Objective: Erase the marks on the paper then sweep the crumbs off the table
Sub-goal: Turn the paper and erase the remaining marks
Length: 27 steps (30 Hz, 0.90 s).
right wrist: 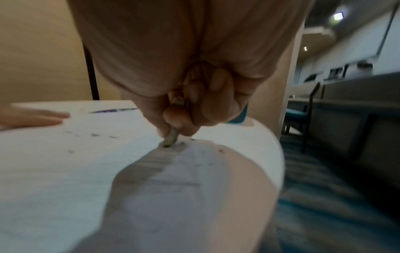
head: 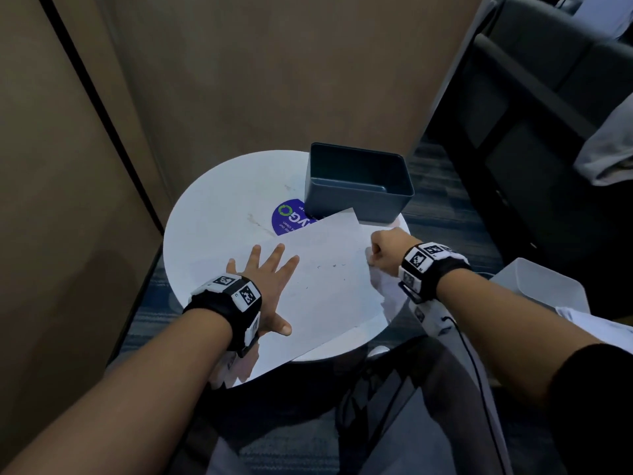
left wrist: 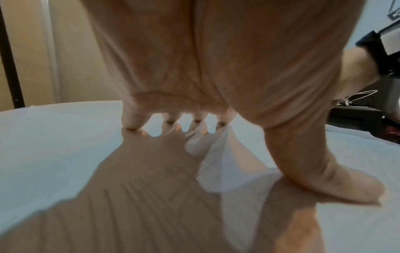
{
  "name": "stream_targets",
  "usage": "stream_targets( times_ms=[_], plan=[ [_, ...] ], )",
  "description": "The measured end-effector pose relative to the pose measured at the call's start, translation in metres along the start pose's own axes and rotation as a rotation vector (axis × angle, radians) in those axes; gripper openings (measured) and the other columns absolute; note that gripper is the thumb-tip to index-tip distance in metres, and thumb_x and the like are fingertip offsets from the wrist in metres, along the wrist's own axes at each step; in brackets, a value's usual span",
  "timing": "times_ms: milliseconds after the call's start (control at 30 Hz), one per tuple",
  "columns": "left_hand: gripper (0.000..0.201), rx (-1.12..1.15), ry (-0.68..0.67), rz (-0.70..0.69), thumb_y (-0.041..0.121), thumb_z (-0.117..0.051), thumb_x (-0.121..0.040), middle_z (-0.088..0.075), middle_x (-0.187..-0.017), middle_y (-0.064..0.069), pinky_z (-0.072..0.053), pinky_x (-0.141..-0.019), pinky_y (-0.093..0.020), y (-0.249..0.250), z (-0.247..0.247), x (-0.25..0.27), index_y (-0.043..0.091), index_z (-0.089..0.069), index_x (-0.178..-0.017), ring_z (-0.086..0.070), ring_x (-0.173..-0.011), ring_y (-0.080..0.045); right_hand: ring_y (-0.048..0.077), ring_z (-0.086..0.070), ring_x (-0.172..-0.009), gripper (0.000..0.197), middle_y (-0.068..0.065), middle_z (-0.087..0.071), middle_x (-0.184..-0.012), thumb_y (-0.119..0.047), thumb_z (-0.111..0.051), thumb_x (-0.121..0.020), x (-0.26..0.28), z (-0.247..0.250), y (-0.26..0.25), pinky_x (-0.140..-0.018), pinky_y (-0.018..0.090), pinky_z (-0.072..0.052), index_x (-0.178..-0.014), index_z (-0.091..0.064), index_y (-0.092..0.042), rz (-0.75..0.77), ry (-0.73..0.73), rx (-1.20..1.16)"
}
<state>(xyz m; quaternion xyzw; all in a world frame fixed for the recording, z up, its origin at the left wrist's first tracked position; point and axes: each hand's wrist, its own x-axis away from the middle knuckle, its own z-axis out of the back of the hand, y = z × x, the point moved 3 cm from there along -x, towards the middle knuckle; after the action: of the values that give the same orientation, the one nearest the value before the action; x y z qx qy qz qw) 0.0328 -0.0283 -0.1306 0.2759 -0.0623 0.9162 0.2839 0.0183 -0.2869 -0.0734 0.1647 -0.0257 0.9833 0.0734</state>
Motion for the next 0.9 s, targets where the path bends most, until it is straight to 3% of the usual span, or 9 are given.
stream_targets(
  times_ms=[100,233,367,467,567,667,800,900],
  plan=[
    [0.136,0.004,0.006,0.005,0.075,-0.073,-0.063,0.034,-0.158,0.007,-0.008,-0.112,-0.07,-0.004,0.001,0.0,0.039,0.026,-0.15,0.021,-0.148,-0.038,0.03,-0.06,-0.088,0.02,0.014,-0.067,-0.098,-0.031,-0.054,-0.094,0.0,0.001,-0.034,-0.073,0.033,-0.048,-0.092,-0.056,-0.011,0.123,0.012,-0.032],
    [0.135,0.004,-0.013,0.007,0.072,-0.074,-0.066,0.036,-0.158,0.007,-0.007,-0.113,-0.07,-0.004,0.004,0.0,0.039,0.027,-0.149,0.022,-0.148,-0.037,0.021,-0.055,-0.078,0.014,0.005,-0.066,-0.088,-0.029,-0.061,-0.09,0.009,-0.022,-0.095,-0.07,0.03,-0.045,-0.084,-0.054,-0.018,0.34,-0.059,-0.176],
    [0.134,-0.005,-0.02,0.004,0.072,-0.073,-0.067,0.036,-0.158,0.007,-0.007,-0.113,-0.069,-0.003,0.007,0.0,0.038,0.027,-0.15,0.023,-0.148,-0.037,0.02,-0.058,-0.08,0.023,-0.003,-0.064,-0.085,-0.032,-0.067,-0.086,-0.001,-0.024,-0.044,-0.076,0.032,-0.051,-0.074,-0.051,-0.022,0.186,-0.031,-0.246],
    [0.134,0.007,-0.032,-0.002,0.073,-0.072,-0.066,0.037,-0.157,0.007,-0.006,-0.113,-0.069,-0.001,0.004,0.002,0.039,0.027,-0.149,0.023,-0.148,-0.037,0.022,-0.055,-0.084,0.02,0.002,-0.059,-0.089,-0.029,-0.067,-0.089,-0.006,-0.01,0.012,-0.072,0.029,-0.044,-0.081,-0.052,-0.018,0.031,-0.019,-0.137],
    [0.135,0.005,-0.025,-0.002,0.074,-0.072,-0.066,0.037,-0.157,0.007,-0.006,-0.113,-0.069,-0.003,0.006,0.003,0.039,0.028,-0.149,0.022,-0.148,-0.037,0.025,-0.055,-0.082,0.015,0.008,-0.06,-0.092,-0.027,-0.058,-0.093,-0.004,0.003,0.028,-0.069,0.03,-0.041,-0.087,-0.053,-0.014,-0.029,0.027,-0.069],
    [0.136,0.003,-0.03,0.003,0.075,-0.072,-0.064,0.037,-0.157,0.007,-0.007,-0.113,-0.069,-0.004,0.007,0.001,0.039,0.029,-0.148,0.023,-0.148,-0.037,0.028,-0.06,-0.087,0.014,0.011,-0.067,-0.096,-0.027,-0.059,-0.092,0.002,0.002,-0.011,-0.072,0.032,-0.045,-0.087,-0.054,-0.015,0.116,0.044,-0.16],
    [0.135,-0.009,-0.027,0.015,0.073,-0.072,-0.066,0.038,-0.156,0.008,-0.008,-0.113,-0.069,-0.002,0.004,-0.002,0.04,0.031,-0.147,0.023,-0.148,-0.037,0.023,-0.059,-0.081,0.012,0.006,-0.069,-0.091,-0.027,-0.062,-0.089,0.025,-0.024,-0.095,-0.074,0.034,-0.05,-0.09,-0.06,-0.015,0.391,-0.081,-0.202],
    [0.138,-0.012,-0.058,0.013,0.077,-0.072,-0.062,0.038,-0.156,0.008,-0.009,-0.112,-0.07,-0.004,0.008,-0.004,0.04,0.03,-0.147,0.023,-0.148,-0.038,0.025,-0.061,-0.084,0.014,0.007,-0.069,-0.09,-0.027,-0.067,-0.087,0.025,-0.028,-0.082,-0.074,0.033,-0.05,-0.084,-0.057,-0.017,0.353,-0.114,-0.181]
  ],
)
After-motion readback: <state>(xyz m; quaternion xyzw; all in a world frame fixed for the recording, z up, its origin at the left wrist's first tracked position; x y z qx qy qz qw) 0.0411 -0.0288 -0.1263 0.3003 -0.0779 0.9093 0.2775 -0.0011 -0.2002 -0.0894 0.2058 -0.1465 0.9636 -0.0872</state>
